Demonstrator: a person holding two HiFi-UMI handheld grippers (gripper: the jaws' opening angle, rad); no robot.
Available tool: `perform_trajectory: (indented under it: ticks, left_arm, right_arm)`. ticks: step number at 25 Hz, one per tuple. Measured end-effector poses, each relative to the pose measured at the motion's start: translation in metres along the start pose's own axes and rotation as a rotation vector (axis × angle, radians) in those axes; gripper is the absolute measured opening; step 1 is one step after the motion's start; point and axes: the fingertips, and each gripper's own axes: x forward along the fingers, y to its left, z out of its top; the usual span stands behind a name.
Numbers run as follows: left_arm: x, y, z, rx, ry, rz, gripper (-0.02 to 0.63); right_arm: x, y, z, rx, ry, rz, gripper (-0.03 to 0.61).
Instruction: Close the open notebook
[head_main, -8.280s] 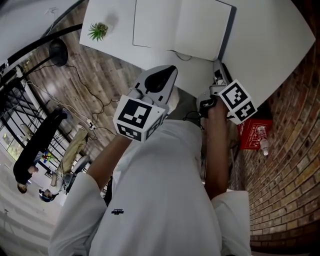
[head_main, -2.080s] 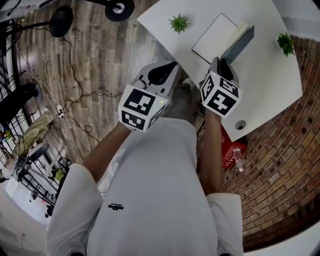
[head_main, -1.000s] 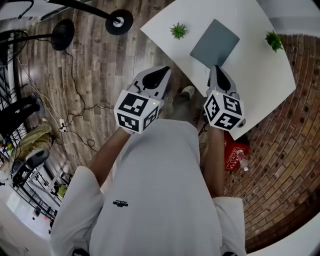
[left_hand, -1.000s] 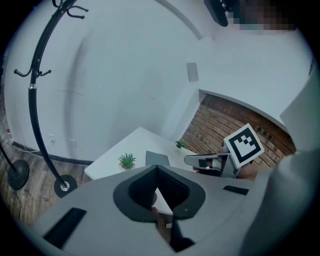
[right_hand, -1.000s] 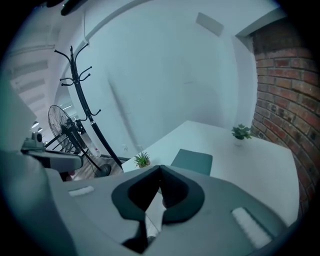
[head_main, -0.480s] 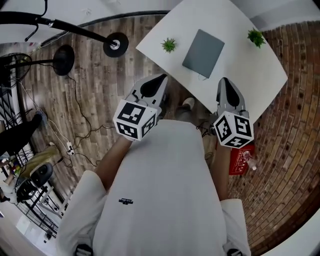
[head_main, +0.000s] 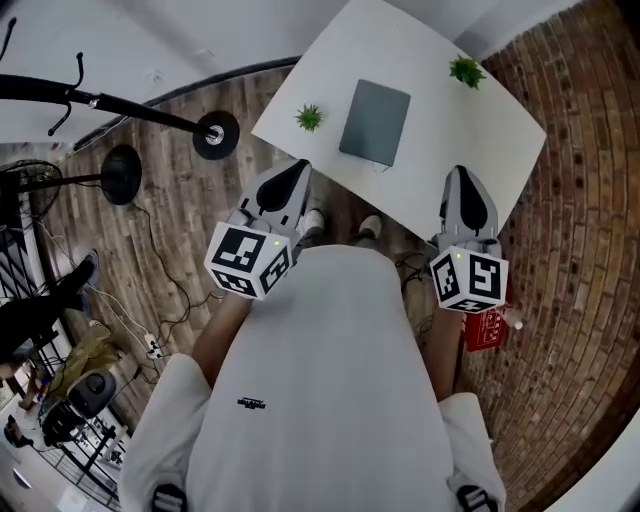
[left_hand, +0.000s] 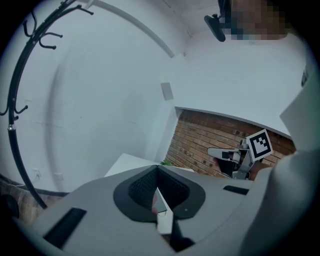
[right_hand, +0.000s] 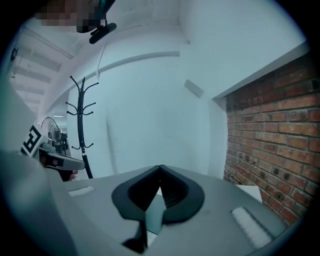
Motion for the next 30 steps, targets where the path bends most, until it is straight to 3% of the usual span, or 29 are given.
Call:
perform_trajectory:
  ticks: [10, 18, 30]
  left_arm:
    - [-0.007, -0.022, 0.030, 0.073, -0.105, -0.059, 0.003]
    - [-0.004, -0.037, 0.028, 0.097, -0.105, -0.068, 0.003]
    - [-0.005, -0.048, 0.028, 0.109, -0.109, -0.074, 0.003]
  right_arm:
    - [-0.050, -0.011, 0.019, -0.059, -0.116, -0.069, 0.009]
    - [-0.062, -0.020, 0.010, -0.035, -0.130, -0.103, 0.009]
    - [-0.060, -0.012, 0.014, -0.074, -0.110, -0.038, 0.009]
